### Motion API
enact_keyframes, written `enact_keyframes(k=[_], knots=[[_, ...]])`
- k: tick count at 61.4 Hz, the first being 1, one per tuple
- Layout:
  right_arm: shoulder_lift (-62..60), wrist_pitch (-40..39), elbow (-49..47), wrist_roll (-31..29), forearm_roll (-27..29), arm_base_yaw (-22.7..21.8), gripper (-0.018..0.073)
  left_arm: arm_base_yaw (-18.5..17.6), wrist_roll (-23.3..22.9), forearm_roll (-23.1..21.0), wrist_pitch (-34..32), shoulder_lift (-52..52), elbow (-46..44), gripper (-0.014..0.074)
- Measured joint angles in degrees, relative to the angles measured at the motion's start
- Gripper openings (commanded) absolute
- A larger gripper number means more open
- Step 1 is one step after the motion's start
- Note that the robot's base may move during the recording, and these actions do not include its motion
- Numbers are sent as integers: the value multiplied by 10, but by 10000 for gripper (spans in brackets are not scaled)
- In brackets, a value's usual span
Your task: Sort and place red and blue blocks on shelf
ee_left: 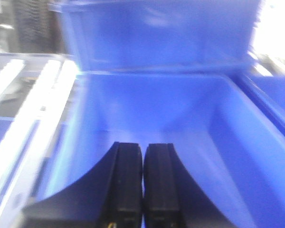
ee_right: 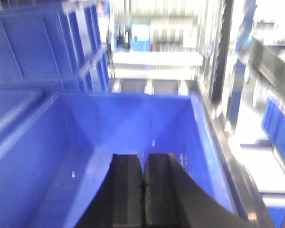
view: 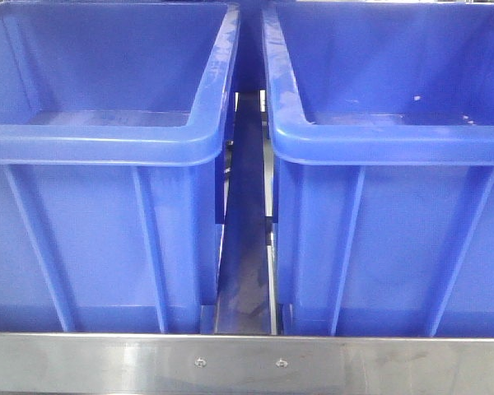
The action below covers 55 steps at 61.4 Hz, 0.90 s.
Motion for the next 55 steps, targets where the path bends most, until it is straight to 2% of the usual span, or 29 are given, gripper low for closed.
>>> enact_keyframes(k=[13,55], knots=[[-41,4,28,0,0,0,55,11,-1,-3,-23,-45,44,126],[-46,4,32,0,0,0,55,11,-1,-4,-23,-47,50,126]])
